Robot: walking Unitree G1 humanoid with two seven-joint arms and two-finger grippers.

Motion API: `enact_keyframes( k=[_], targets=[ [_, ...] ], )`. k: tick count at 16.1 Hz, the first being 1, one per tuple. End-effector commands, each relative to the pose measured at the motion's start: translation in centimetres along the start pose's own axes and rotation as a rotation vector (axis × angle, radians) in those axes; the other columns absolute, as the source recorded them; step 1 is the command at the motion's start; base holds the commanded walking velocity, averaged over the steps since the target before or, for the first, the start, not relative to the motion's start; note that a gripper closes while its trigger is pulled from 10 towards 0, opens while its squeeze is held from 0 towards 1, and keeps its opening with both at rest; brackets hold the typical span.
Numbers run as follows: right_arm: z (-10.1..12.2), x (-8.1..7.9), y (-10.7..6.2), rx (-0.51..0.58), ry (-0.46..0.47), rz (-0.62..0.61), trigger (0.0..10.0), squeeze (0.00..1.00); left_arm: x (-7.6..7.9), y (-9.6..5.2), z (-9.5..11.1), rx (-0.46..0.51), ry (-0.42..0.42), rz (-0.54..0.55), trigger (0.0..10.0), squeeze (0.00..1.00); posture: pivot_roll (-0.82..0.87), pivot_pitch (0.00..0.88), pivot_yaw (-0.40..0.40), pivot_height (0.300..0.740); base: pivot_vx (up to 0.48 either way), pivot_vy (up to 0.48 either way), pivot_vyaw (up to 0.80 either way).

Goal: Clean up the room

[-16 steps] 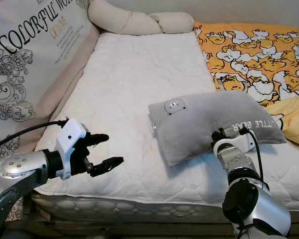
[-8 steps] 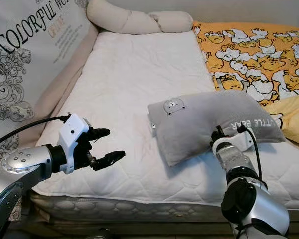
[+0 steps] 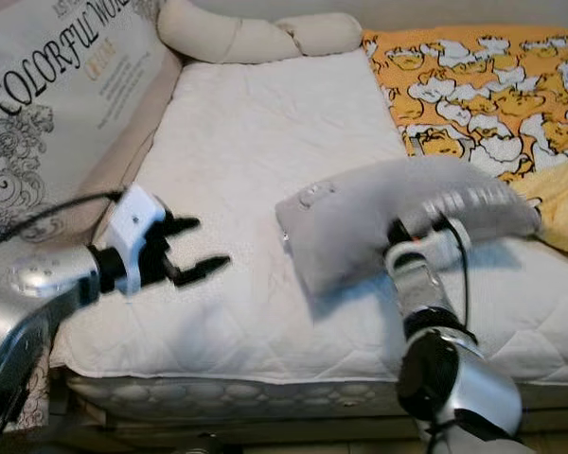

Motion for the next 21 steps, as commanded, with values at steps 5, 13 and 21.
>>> enact_keyframes(
  k=[5,13,21],
  targets=[
    [0.7,-7.2,0.5,-0.011,-0.172,0.332,0.0,0.00,-4.3,0.1,1.5,0.061,-0.012,0.166,10.0,0.48,0.11,0.000,0.123,0.740,0.000,0.000,0.00],
    [3.9,-13.0,-3.8,-0.156,-0.239,0.956,0.0,0.00,-8.8,1.0,5.9,0.257,-0.202,0.201,10.0,1.00,0.05,0.000,0.110,0.740,0.000,0.000,0.00],
    [8.9,-16.3,-12.8,-0.196,-0.104,1.475,0.0,0.00,-10.9,4.1,-1.2,0.230,-0.788,0.155,10.0,0.76,0.00,0.000,0.121,0.740,0.000,0.000,0.00]
  ],
)
Point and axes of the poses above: a point about 5 cm out from each wrist's last joint towards the gripper, its own y axis pointing out of the wrist towards the gripper, its own z axis along the axis of the wrist's last joint, x = y × z, the point moved 6 cm from there along y, pointing out of the wrist towards the gripper, and after that the axes turned 3 degrees about -y, right-handed, at the moved point
